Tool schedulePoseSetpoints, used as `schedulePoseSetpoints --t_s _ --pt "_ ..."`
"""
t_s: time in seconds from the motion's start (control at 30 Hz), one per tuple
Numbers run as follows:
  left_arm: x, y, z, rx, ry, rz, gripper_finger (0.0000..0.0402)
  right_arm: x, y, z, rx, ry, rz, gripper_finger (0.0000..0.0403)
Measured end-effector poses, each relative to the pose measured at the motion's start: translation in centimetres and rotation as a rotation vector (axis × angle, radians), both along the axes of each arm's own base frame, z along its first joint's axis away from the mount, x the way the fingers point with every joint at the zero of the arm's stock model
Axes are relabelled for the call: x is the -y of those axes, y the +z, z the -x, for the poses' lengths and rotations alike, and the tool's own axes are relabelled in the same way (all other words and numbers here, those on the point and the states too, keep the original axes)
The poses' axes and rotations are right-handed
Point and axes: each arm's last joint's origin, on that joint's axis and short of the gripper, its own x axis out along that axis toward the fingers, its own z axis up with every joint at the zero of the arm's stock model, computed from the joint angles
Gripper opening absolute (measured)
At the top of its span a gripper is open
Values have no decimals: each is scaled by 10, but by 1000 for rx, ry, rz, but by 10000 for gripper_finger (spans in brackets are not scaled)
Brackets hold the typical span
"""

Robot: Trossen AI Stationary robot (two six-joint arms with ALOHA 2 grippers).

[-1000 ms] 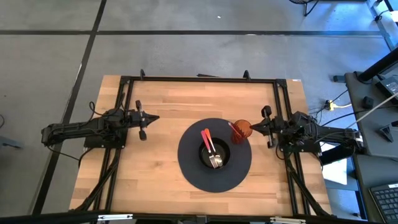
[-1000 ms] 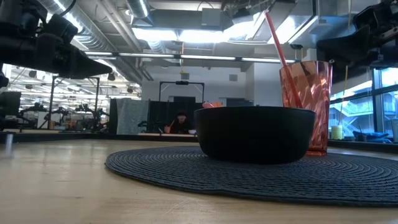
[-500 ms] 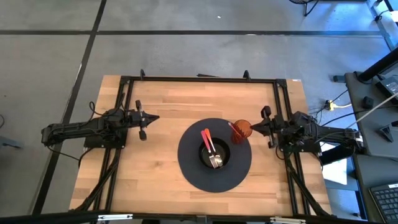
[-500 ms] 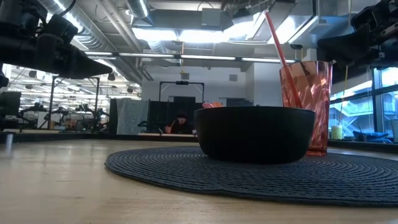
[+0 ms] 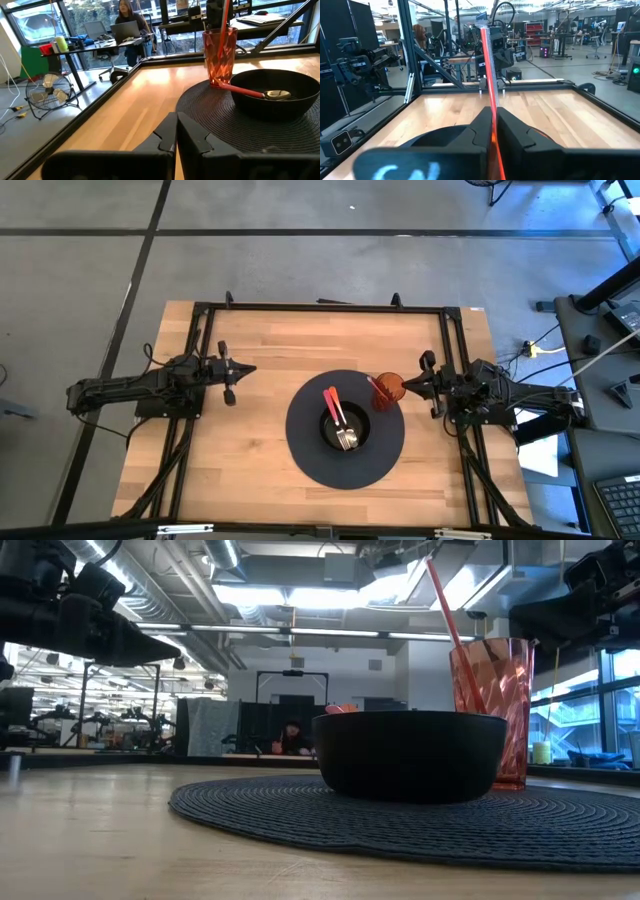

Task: Pick & Place Utensil
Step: Return to Home Position

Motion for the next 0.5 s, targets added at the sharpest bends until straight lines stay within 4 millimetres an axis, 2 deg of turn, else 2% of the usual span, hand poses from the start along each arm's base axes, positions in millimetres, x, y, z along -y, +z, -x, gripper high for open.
schedulePoseSetpoints --t_s 0.5 --pt "0 0 0 0 0 0 8 0 0 0 0 0 0 28"
